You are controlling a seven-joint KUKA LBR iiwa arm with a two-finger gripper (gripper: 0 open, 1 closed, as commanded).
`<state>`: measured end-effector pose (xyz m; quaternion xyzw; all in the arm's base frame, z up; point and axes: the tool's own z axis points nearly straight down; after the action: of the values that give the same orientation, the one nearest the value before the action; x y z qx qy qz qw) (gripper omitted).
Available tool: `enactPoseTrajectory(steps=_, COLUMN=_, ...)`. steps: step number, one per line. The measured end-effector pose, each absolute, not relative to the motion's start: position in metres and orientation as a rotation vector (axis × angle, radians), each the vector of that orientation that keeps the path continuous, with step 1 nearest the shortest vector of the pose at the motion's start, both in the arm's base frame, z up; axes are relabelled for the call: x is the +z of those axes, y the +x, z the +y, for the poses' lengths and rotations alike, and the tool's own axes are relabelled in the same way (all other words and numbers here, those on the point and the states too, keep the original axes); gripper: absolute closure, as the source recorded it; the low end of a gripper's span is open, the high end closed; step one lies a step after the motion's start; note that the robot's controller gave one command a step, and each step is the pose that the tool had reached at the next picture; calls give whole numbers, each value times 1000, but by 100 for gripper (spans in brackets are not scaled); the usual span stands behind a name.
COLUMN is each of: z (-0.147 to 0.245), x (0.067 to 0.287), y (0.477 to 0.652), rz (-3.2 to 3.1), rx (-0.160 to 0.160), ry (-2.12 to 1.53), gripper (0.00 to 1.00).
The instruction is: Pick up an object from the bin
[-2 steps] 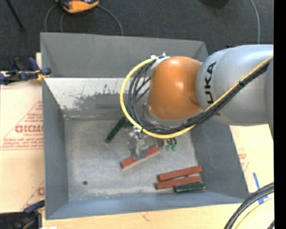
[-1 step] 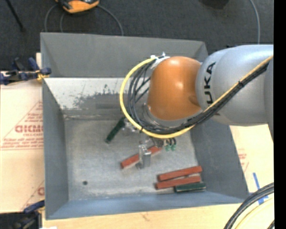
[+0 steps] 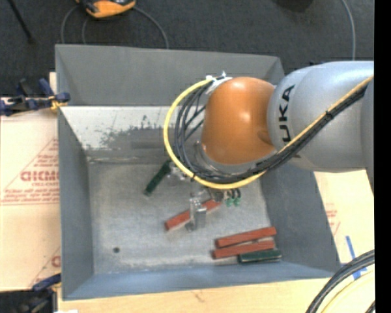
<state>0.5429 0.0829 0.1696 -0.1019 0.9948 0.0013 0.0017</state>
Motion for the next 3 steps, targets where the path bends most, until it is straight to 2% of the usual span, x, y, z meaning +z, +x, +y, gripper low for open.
enactPoseTrajectory(steps=1, z=67, x=128, y=559, rz=3102, rx=-2, ry=-428, gripper=0)
enactPoseTrajectory(steps=2, z=70, x=100, y=528, rz=3114, rx=1, ry=-412, gripper=0)
enactPoseTrajectory(steps=3, z=49, x=72, y=563, rz=3119, rx=1, ry=-332, gripper=100)
